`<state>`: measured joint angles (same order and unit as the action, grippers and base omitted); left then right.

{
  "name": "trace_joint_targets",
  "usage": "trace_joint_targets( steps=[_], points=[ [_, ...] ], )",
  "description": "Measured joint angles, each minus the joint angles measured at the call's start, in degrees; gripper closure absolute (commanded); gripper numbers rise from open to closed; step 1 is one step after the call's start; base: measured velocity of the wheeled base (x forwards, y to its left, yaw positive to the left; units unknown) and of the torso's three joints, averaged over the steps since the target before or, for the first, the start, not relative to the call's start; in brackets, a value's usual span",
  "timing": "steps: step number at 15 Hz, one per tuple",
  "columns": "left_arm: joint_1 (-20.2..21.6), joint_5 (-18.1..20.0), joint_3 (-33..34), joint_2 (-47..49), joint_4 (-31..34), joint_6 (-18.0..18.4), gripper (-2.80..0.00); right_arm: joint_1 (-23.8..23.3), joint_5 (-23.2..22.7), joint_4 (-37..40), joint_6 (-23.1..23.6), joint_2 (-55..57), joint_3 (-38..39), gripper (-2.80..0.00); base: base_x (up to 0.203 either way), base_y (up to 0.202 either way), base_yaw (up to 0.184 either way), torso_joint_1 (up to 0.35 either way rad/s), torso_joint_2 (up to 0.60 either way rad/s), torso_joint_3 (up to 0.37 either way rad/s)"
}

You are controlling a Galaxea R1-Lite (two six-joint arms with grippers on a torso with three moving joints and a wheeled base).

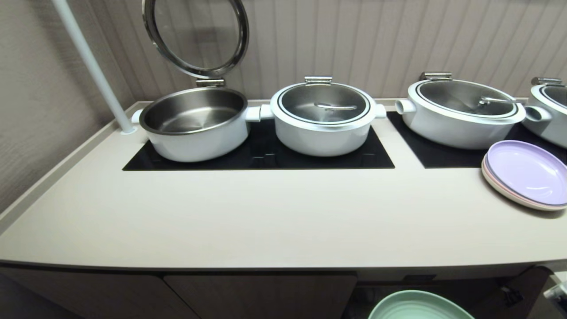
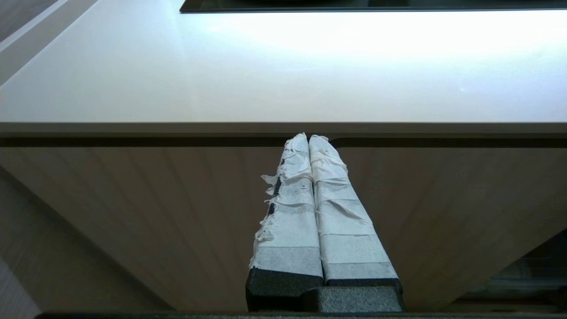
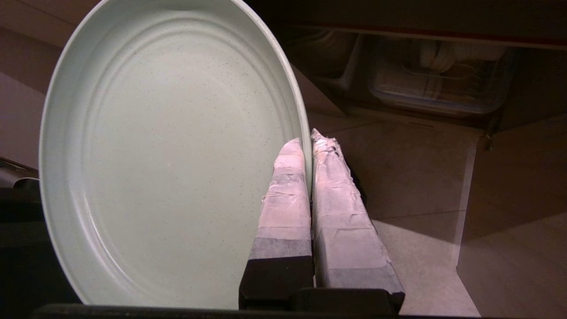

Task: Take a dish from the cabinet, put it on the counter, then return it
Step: Place it on the table

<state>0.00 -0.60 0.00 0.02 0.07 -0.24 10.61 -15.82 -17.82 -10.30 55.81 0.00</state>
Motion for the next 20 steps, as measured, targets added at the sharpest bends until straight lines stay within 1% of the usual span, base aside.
trace_joint_targets(
  steps=[8,12,20],
  points=[
    [0.0,0.0,0.0,0.0,0.0,0.0,0.0,0.0,0.2,-0.1,0.0,0.7,-0.5,0.0,0.0,0.0,0.0,0.0,0.0,0.0],
    [0.0,0.0,0.0,0.0,0.0,0.0,0.0,0.0,0.2,-2.9,-0.6,1.8,-0.8,0.0,0.0,0.0,0.0,0.0,0.0,0.0],
    [0.0,0.0,0.0,0.0,0.0,0.0,0.0,0.0,0.2,-0.2,-0.9,3.1,-6.3,0.0,0.0,0.0,0.0,0.0,0.0,0.0]
  ],
)
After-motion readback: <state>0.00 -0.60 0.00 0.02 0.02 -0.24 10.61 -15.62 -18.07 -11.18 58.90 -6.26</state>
